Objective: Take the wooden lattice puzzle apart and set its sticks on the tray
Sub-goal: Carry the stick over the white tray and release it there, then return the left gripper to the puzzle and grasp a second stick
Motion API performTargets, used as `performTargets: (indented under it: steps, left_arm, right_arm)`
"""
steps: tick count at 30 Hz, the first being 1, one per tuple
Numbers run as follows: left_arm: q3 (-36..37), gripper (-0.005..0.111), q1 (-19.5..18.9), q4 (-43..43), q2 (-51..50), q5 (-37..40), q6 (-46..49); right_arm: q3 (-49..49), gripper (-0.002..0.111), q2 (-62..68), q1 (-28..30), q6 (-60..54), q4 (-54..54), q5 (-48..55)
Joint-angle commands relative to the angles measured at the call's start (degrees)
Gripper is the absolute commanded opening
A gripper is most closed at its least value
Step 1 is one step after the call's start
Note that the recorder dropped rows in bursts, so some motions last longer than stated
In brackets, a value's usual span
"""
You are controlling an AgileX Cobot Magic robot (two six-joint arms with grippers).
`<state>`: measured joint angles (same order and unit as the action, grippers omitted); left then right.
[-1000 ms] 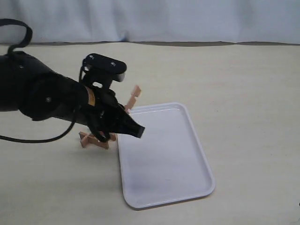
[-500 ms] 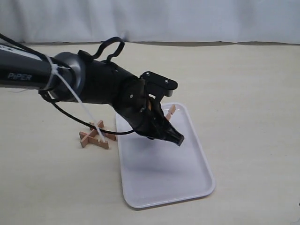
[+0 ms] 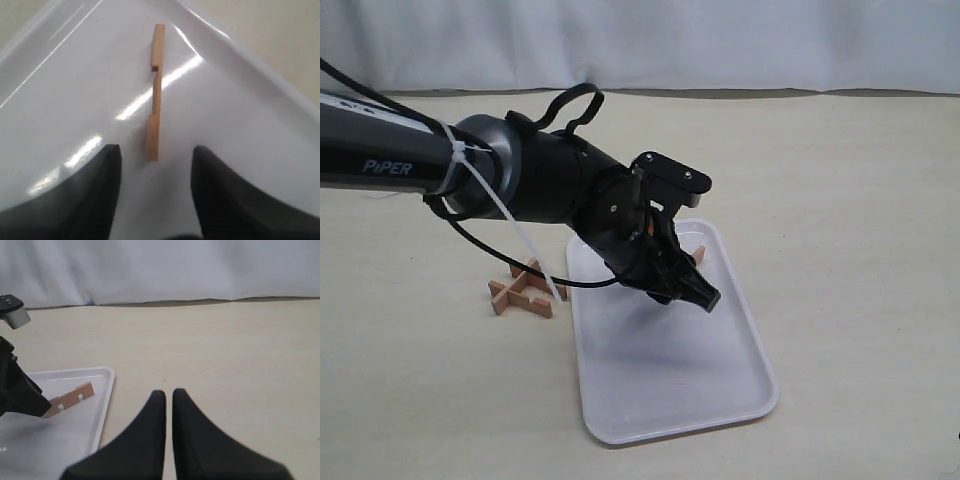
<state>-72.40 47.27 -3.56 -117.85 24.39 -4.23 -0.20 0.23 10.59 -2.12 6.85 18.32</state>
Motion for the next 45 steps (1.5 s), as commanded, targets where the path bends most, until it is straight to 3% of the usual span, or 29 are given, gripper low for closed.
performTargets:
  steps: [1, 6, 10, 14, 17, 22, 28, 35, 45]
  left_arm:
    - [-0.4, 0.053, 0.1, 3.6, 2.0, 1.2, 0.2]
    - [-0.4, 0.052, -0.1, 11.2, 8.6, 8.0, -0.6]
    - [-0.4, 0.052, -0.3, 19.9, 14.5, 18.3, -5.3]
    - [-0.1, 0.052, -4.2, 22.5, 18.0, 28.3, -9.6]
    - [3.0, 0.052, -8.2, 20.8, 19.9, 30.5, -9.6]
    - [12.9, 0.052, -12.4, 20.5, 21.5, 25.7, -9.6]
    - [22.0, 0.052, -13.3, 18.8, 21.5, 15.9, -9.6]
    - [26.3, 0.033, -13.3, 12.8, 21.5, 3.1, -9.6]
    - [26.7, 0.032, -13.3, 13.5, 19.6, 1.5, -11.1]
  right_arm:
    - [0.2, 0.005, -0.2, -0.2, -0.1, 0.0, -0.2]
    - [0.2, 0.005, -0.2, -0.2, -0.1, 0.0, -0.2]
    - [0.2, 0.005, -0.2, -0.2, -0.1, 0.0, -0.2]
    - [0.2, 0.005, -0.2, -0.2, -0.1, 0.0, -0.2]
    - [0.2, 0.005, -0.2, -0.2, -0.1, 0.0, -0.2]
    - [0.2, 0.005, -0.2, -0.2, -0.1, 0.0, -0.2]
    - [0.2, 0.005, -0.2, -0.2, -0.1, 0.0, -0.2]
    - [0.2, 0.005, -0.2, -0.2, -0.1, 0.0, -0.2]
    - [0.2, 0.005, -0.2, -0.2, -0.1, 0.0, -0.2]
